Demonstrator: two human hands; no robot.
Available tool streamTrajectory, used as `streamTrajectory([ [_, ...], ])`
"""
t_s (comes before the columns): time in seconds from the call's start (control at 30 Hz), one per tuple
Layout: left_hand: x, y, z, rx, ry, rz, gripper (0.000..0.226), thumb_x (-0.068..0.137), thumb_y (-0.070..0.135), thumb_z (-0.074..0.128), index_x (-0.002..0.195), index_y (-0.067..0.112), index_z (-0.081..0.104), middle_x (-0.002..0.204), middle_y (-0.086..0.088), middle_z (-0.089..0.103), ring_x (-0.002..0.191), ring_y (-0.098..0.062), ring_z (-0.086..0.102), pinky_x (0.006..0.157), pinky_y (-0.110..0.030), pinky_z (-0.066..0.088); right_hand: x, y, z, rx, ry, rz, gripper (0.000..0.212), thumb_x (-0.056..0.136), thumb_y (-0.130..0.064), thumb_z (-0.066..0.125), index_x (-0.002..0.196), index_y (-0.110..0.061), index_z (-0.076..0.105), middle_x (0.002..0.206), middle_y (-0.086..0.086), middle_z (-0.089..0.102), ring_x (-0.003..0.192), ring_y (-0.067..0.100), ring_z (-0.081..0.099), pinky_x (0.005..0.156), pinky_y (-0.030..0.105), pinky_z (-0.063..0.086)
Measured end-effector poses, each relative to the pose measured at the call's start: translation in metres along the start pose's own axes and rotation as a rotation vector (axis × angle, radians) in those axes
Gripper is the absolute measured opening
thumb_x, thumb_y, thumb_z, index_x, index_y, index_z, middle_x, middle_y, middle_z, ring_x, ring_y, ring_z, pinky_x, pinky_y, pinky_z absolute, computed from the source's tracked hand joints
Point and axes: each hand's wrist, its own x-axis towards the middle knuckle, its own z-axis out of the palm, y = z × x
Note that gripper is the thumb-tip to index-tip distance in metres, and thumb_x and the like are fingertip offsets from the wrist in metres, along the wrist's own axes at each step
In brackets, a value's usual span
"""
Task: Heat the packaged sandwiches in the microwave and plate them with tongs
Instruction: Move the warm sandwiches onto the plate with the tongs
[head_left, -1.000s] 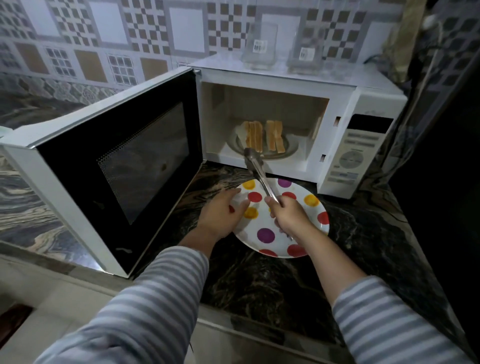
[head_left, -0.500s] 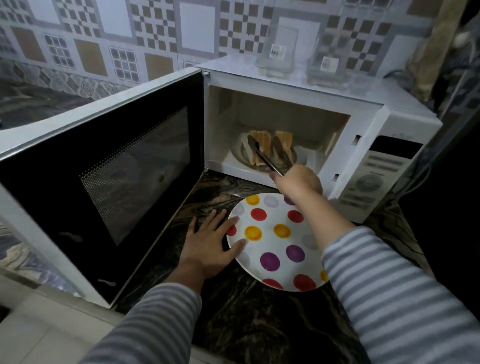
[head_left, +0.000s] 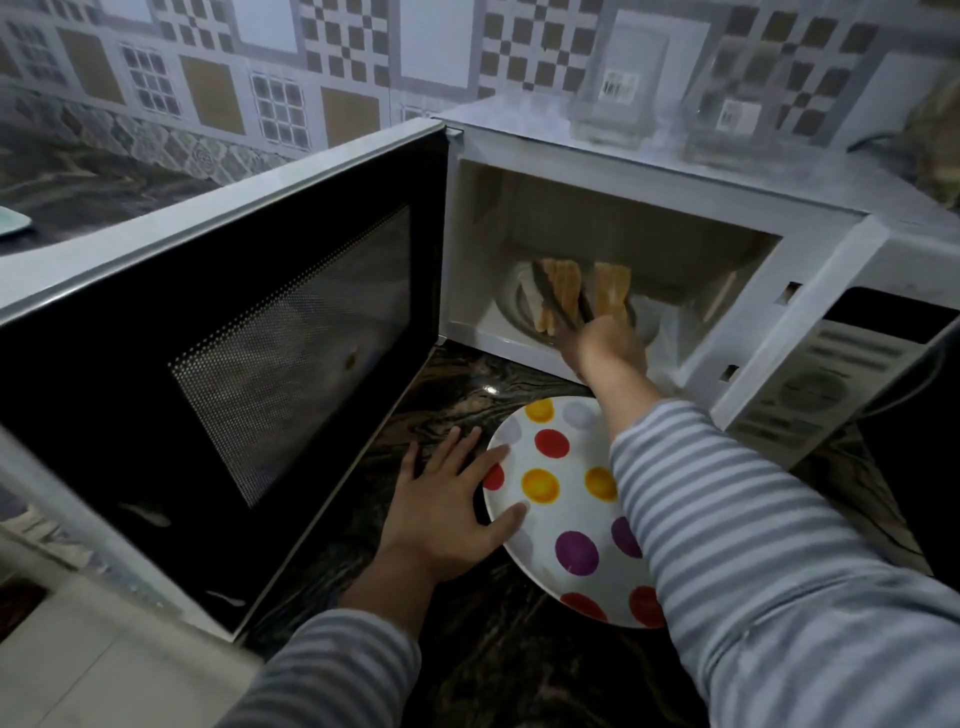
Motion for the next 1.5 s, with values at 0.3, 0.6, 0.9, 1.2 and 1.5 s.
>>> streamTrajectory([
  [0.3,0.003,0.003,-0.005,0.008,0.006,-0.088,0.082,0.079,0.075,0.025,0.151,0.039,0.01,0.16,0.014,0.005,0.148,-0.009,-0.004,0.117,-0.049,-0.007,-0.015,0.013,-0.01,-0.079,0.002,-0.008,0.057,0.087,-0.057,0.054,0.131,-0.022,0.05,0.108,0.009,0.067,0.096,0.034,0.064,0.068,0.034,0.046],
  [0.6,0.004,0.004,-0.008,0.047,-0.022,-0.099,0.08,0.085,0.073,0.026,0.152,0.035,0.009,0.161,0.012,0.004,0.148,-0.013,-0.004,0.117,-0.052,-0.005,-0.11,0.085,-0.043,-0.033,-0.028,-0.214,0.039,0.087,-0.06,0.05,0.106,-0.028,0.064,0.099,0.002,0.069,0.093,0.031,0.062,0.068,0.031,0.041],
  [0.9,0.003,0.006,-0.008,0.096,-0.033,-0.109,0.075,0.088,0.069,0.029,0.152,0.034,0.009,0.161,0.012,0.004,0.148,-0.012,-0.003,0.117,-0.051,-0.002,-0.18,0.14,-0.038,-0.182,-0.056,-0.178,0.055,0.091,-0.059,0.047,0.138,-0.03,0.047,0.124,-0.001,0.061,0.109,0.028,0.059,0.072,0.032,0.041],
  [1.2,0.003,0.006,-0.006,0.109,-0.05,-0.123,0.076,0.088,0.07,0.027,0.152,0.035,0.008,0.161,0.013,0.002,0.148,-0.011,-0.004,0.117,-0.05,-0.003,-0.189,0.141,-0.039,-0.257,-0.087,-0.182,0.057,0.094,-0.056,0.042,0.141,-0.025,0.04,0.128,0.002,0.055,0.111,0.029,0.057,0.076,0.034,0.045],
  [1.5,0.002,0.005,-0.004,0.088,-0.031,-0.112,0.075,0.088,0.069,0.028,0.152,0.035,0.007,0.161,0.013,0.002,0.148,-0.011,-0.004,0.117,-0.05,-0.002,-0.161,0.122,-0.071,-0.099,-0.025,-0.229,0.064,0.083,-0.064,0.051,0.132,-0.023,0.05,0.12,0.009,0.062,0.108,0.033,0.058,0.081,0.038,0.049],
])
